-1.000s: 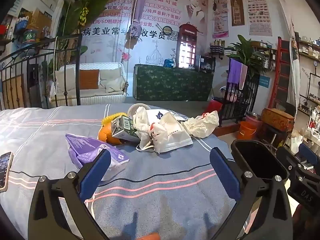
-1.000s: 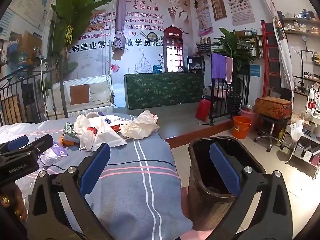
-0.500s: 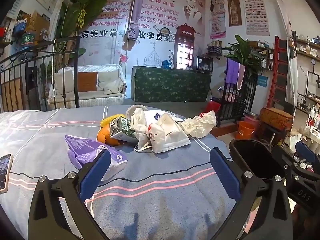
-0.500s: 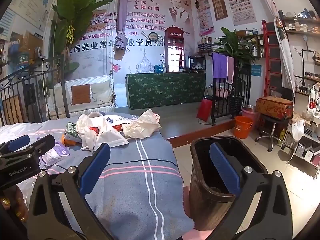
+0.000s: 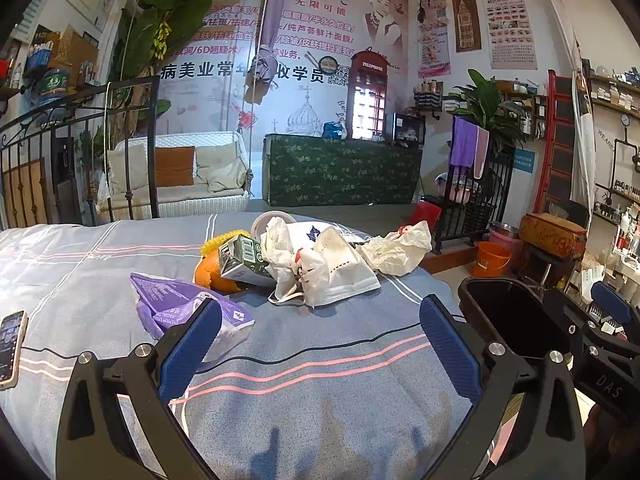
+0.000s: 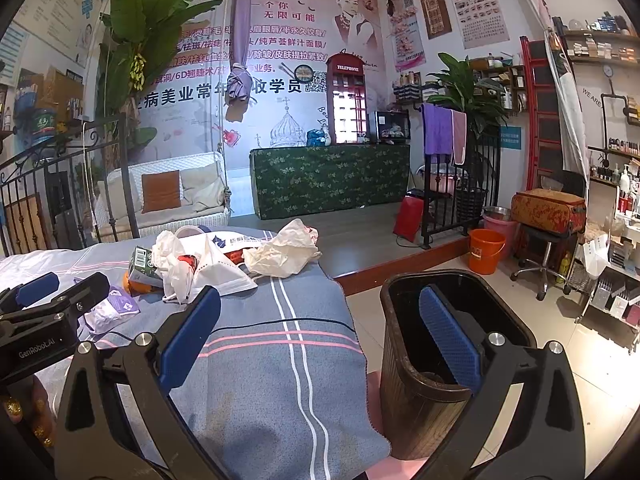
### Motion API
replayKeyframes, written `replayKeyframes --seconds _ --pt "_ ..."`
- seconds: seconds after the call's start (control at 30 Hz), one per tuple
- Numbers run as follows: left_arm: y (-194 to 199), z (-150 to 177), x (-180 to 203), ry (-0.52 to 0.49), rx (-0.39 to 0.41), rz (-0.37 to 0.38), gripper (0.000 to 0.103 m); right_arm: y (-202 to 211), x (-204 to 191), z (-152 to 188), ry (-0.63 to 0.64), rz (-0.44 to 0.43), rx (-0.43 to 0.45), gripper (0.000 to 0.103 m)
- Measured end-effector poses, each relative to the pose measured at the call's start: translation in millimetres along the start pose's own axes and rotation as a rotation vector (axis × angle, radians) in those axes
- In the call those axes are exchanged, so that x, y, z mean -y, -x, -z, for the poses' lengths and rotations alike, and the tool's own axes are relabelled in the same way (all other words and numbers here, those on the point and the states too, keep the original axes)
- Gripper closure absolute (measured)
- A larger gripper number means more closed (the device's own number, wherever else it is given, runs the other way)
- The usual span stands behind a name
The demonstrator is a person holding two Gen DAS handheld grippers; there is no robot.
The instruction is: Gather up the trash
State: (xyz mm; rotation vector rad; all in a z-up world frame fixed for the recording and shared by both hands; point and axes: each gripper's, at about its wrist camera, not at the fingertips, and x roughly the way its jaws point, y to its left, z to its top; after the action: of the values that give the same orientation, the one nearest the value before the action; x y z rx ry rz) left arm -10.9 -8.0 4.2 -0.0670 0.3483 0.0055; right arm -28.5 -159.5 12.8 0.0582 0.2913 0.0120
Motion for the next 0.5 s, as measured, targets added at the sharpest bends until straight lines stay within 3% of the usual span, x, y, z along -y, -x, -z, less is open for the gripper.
replayKeyframes --seconds 0.5 --pt "-0.7 2.7 1.1 0.002 -0.003 -0.003 0.005 -1.0 -0.7 1.3 0.002 0.001 0.000 0.005"
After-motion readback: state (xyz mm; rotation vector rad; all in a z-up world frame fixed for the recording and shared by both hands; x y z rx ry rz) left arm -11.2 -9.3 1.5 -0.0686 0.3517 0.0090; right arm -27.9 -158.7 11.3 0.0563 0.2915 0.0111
